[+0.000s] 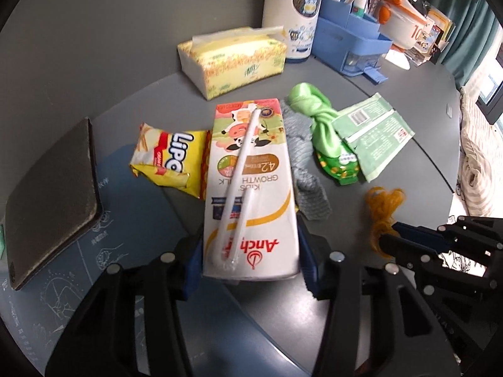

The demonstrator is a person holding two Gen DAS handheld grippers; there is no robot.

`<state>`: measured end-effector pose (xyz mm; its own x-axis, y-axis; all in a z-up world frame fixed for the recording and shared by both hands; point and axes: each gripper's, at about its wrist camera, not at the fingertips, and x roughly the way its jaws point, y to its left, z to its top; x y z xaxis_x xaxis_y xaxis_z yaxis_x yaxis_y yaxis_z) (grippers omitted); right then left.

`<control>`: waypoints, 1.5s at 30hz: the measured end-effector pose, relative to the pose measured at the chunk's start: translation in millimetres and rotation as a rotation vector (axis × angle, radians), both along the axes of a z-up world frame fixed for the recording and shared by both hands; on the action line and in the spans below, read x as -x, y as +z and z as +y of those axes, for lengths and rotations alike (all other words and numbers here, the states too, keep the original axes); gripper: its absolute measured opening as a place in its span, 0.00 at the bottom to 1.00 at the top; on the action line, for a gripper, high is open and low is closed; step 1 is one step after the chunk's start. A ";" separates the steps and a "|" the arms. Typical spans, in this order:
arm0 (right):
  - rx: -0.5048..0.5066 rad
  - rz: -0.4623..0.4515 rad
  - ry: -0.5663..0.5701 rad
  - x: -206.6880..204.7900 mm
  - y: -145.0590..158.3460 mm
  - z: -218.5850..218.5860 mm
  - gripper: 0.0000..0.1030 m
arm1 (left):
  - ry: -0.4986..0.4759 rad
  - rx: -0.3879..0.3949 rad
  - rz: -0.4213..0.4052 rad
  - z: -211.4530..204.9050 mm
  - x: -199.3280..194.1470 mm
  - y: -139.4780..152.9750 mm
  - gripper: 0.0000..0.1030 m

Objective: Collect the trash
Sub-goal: 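Grasp the milk carton with the left tool while the right tool grasps the yellow string, then carry the milk carton and yellow string down over the grey bin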

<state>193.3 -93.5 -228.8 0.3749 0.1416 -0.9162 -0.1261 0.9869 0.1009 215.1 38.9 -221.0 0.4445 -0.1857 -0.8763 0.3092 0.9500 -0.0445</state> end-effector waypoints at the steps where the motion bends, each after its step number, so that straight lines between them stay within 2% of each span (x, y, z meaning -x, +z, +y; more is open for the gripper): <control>1: -0.003 -0.003 0.001 0.0 2.9 0.0 0.12 | 0.000 0.002 -0.003 0.5 0.9 3.3 0.49; 8: -0.023 -0.043 0.014 10.4 27.5 -2.4 0.11 | 0.006 0.005 -0.048 1.4 16.6 33.2 0.49; 16: -0.041 -0.109 0.039 33.7 62.1 -12.9 0.10 | 0.004 0.031 -0.090 -7.3 54.0 68.0 0.49; 23: -0.055 -0.150 0.081 72.8 86.6 -34.7 0.10 | 0.032 0.049 -0.107 -32.0 97.9 84.4 0.49; 27: -0.070 -0.160 0.128 105.7 94.4 -53.3 0.10 | 0.067 0.050 -0.122 -53.0 135.8 92.3 0.49; 34: -0.101 -0.162 0.192 177.3 94.6 -104.8 0.10 | 0.135 0.065 -0.108 -100.3 217.1 89.9 0.49; 41: -0.119 -0.125 0.242 248.3 73.5 -151.0 0.10 | 0.162 0.066 -0.058 -145.2 292.3 66.9 0.49; 45: -0.130 -0.087 0.257 278.4 59.2 -163.7 0.10 | 0.165 0.058 -0.028 -161.4 323.3 55.0 0.49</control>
<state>-85.2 -257.1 -169.6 0.3876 0.3561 -0.8503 -0.3842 0.9008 0.2021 -108.3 -122.5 -165.9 0.4976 -0.1581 -0.8529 0.1515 0.9840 -0.0940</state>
